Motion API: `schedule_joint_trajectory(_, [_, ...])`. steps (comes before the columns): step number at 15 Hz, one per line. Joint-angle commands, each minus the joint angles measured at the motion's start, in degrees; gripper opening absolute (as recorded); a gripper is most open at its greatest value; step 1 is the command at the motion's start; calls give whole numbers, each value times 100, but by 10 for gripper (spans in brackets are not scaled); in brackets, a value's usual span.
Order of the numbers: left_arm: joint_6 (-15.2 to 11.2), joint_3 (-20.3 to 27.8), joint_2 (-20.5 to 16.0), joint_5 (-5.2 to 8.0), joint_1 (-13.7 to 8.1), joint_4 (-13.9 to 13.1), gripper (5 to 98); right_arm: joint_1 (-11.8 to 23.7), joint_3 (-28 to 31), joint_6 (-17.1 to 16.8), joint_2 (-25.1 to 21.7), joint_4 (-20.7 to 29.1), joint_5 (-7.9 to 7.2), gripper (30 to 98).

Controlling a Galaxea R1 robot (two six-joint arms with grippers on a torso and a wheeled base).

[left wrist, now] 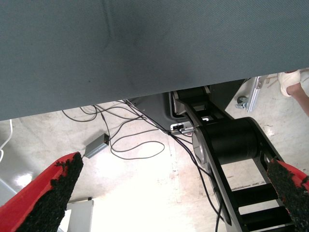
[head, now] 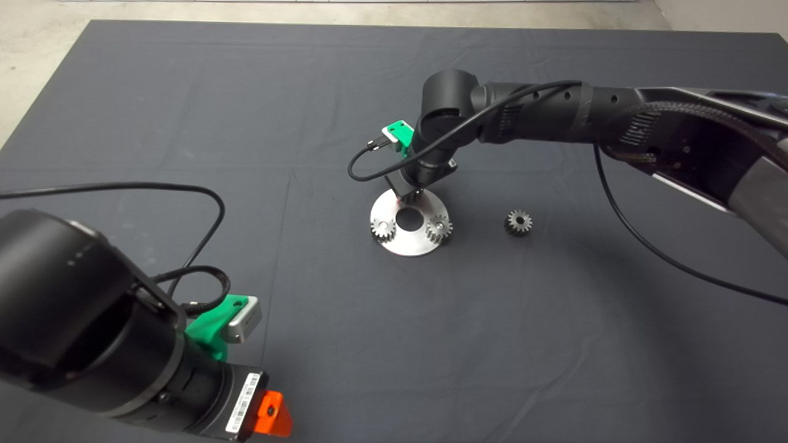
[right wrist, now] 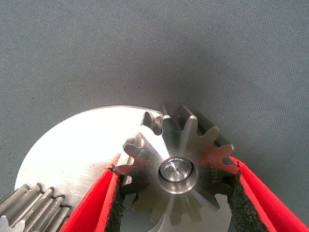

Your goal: Remove an incorrectly installed larger gear and replace it with the correct smaller gear

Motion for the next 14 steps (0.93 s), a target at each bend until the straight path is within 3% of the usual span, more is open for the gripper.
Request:
schedule_joint_trajectory(1, [-35, 101, -10, 0, -51, -117, 982, 210, 147, 32, 6, -161, -64, 483])
schedule_joint_trajectory(14, [-35, 101, -7, -4, -46, -117, 982, 535, 337, 50, -38, -152, -72, 483])
